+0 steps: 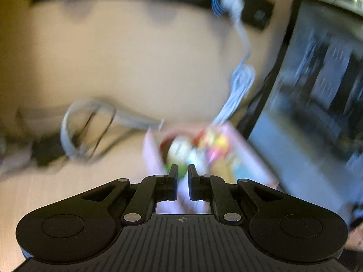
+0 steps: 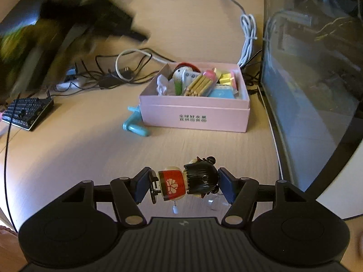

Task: Organize objects

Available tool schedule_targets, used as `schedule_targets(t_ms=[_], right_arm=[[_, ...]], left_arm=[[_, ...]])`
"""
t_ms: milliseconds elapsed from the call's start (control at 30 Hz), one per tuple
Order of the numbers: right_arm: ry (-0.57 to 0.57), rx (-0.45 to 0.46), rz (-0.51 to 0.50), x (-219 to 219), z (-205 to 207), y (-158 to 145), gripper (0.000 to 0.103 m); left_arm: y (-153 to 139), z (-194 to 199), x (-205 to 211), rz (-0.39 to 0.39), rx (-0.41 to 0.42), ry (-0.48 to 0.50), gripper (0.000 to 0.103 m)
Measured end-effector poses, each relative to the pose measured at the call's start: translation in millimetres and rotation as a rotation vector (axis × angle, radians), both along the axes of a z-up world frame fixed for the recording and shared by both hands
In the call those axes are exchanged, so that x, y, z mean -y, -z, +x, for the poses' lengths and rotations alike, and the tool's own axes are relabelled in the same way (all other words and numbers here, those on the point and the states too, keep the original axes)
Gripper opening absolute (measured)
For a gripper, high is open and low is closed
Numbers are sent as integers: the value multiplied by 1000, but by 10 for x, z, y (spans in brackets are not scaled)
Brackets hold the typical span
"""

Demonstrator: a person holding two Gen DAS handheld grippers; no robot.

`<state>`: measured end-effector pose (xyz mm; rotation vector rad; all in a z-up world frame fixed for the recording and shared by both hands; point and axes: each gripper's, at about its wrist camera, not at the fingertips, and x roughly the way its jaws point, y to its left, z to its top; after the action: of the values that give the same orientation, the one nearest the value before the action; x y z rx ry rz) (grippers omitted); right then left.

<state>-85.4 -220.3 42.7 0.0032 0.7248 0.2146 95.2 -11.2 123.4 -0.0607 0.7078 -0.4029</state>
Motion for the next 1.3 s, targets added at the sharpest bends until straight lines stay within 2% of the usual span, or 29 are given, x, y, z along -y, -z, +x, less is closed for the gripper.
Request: schedule_targets(t_ms=[167, 333, 500, 600, 700, 900, 1000, 1067, 1167, 1300], right_arm=[[-8, -18, -24, -92, 57, 48, 64], [-17, -18, -55, -173, 0, 31, 64], [11, -30, -60, -203, -73, 38, 64], [21, -33, -68, -237, -121, 47, 64], [25, -31, -69, -264, -153, 53, 64], [20, -37, -78, -361, -163, 90, 64], [8, -28, -86, -370, -197, 55, 64], [9, -20, -87, -345, -221, 22, 64], [27, -14, -84, -270, -220, -18, 64], [42, 0, -76, -221, -185, -52, 64]], left_arm=[[581, -219, 20, 82, -100, -24, 11], [849, -97, 146, 142, -110, -46, 13], [876, -98, 170, 188, -69, -76, 14], [904, -58, 161, 204, -91, -116, 17], [986, -32, 136, 227, -123, -100, 17], [1007, 57, 87, 187, -123, -71, 15], [956, 16, 33, 153, -157, -49, 12], [850, -110, -11, 136, -135, -11, 12], [522, -258, -60, 53, -100, 37, 6], [-21, -216, 46, -11, 19, 81, 6]])
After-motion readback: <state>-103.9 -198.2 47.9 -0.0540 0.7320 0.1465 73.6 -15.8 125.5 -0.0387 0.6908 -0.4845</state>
